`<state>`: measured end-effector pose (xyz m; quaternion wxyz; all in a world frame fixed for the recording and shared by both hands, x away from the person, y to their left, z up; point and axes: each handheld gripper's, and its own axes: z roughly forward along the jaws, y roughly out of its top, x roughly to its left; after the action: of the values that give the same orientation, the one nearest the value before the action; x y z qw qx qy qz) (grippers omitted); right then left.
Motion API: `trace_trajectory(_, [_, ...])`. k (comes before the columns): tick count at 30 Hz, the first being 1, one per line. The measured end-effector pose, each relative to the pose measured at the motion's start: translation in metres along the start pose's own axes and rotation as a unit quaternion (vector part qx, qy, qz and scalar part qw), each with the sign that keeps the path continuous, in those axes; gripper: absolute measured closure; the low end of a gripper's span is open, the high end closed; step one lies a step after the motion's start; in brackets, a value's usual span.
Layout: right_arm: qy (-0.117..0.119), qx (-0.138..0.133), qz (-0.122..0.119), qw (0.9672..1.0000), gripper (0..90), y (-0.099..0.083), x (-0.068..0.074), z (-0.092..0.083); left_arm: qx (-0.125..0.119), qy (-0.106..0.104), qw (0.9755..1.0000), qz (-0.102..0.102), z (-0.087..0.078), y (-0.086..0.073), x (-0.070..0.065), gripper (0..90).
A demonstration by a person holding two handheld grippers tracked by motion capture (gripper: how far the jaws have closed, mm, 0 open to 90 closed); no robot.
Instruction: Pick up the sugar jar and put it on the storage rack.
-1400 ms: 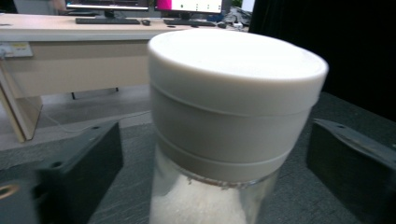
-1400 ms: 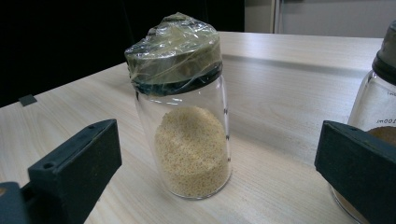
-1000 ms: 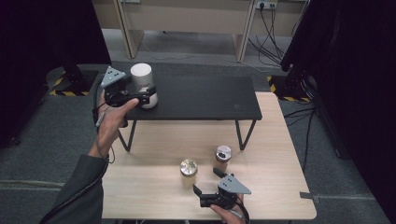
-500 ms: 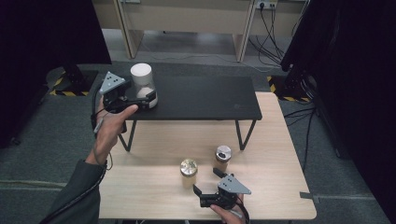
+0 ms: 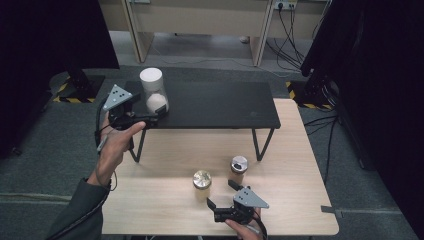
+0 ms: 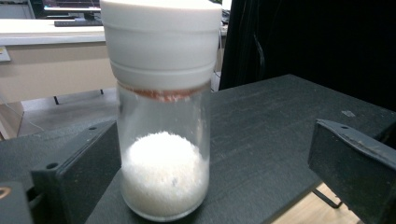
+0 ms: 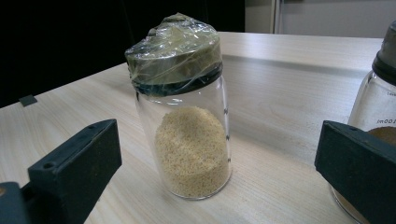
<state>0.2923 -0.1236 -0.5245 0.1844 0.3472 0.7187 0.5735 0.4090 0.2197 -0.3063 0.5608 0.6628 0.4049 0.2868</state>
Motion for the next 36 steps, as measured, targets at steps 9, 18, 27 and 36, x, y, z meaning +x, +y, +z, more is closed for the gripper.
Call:
trace_trajectory(9, [0.001,-0.001,-0.001,1.0000,0.8,0.000,0.000,0.000,-0.007,-0.014,0.9999,0.004,-0.011,-0.010,-0.005,2.1])
trace_trajectory(18, [0.001,0.000,-0.001,1.0000,0.8,0.000,0.001,0.000,-0.011,-0.032,0.9994,0.013,-0.020,-0.019,-0.016,2.1])
trace_trajectory(27, [0.001,0.000,-0.001,1.0000,0.8,0.000,0.001,0.000,-0.012,-0.047,0.9987,0.014,-0.025,-0.030,-0.023,2.1])
trace_trajectory(36, [0.002,0.000,-0.001,1.0000,0.8,0.000,0.001,0.000,-0.013,-0.060,0.9980,0.016,-0.031,-0.042,-0.029,2.1])
